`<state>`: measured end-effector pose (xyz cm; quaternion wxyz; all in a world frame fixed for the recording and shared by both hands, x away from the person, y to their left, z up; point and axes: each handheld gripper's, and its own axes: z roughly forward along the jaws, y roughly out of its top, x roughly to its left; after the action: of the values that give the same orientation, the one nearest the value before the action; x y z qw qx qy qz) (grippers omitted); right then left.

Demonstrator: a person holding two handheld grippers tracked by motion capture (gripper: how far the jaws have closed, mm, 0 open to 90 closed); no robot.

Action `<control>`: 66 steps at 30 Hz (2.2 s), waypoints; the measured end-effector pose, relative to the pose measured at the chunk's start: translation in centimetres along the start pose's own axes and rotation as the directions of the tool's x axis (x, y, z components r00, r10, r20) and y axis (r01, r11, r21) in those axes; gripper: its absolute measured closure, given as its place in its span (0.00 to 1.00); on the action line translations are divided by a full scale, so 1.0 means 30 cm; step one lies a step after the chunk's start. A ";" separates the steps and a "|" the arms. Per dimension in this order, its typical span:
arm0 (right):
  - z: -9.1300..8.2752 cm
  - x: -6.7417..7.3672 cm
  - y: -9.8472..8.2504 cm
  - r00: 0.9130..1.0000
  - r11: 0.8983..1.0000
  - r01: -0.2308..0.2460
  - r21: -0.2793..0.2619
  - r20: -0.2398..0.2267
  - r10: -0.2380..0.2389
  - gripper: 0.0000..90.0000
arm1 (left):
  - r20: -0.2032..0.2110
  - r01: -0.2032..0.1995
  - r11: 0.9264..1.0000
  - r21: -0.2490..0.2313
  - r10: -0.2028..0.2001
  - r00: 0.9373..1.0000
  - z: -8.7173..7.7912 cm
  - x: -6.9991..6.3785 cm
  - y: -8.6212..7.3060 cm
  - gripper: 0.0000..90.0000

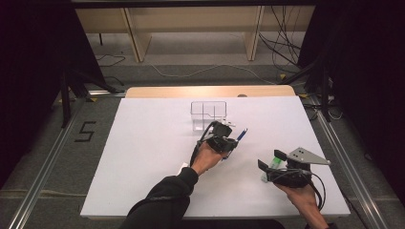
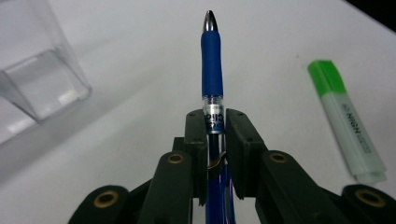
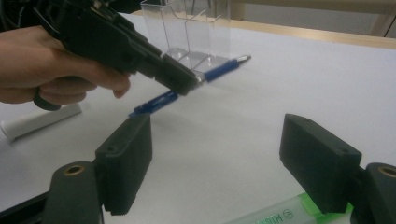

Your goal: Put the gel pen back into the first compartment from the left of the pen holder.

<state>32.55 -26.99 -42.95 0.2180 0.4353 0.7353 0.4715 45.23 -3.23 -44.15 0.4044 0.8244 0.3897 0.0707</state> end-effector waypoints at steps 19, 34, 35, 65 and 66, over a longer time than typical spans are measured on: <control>0.014 0.004 0.017 0.995 0.997 -0.071 -0.012 -0.068 0.070 0.29 | 0.002 0.011 0.955 -0.298 -0.011 1.000 -0.232 0.045 -0.126 0.88; 0.118 0.079 0.159 0.961 0.988 -0.151 -0.044 -0.239 0.136 0.31 | -0.010 0.000 0.917 -0.400 -0.004 1.000 -0.350 0.023 -0.222 0.88; 0.130 0.090 0.168 0.958 0.987 -0.152 -0.045 -0.252 0.136 0.32 | -0.015 -0.008 0.914 -0.405 0.002 1.000 -0.357 0.022 -0.226 0.88; 0.329 0.239 0.280 0.840 0.955 -0.296 0.018 -0.470 0.270 0.62 | -0.005 -0.018 0.888 -0.459 0.017 1.000 -0.460 0.001 -0.277 0.88; 0.330 0.240 0.280 0.836 0.954 -0.299 0.018 -0.477 0.271 0.64 | -0.005 -0.017 0.888 -0.460 0.016 1.000 -0.459 0.001 -0.277 0.88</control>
<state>39.66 -14.44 -39.43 -0.0289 0.4050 0.6793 0.6114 34.44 8.28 -41.04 0.5872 0.7084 0.3552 0.1649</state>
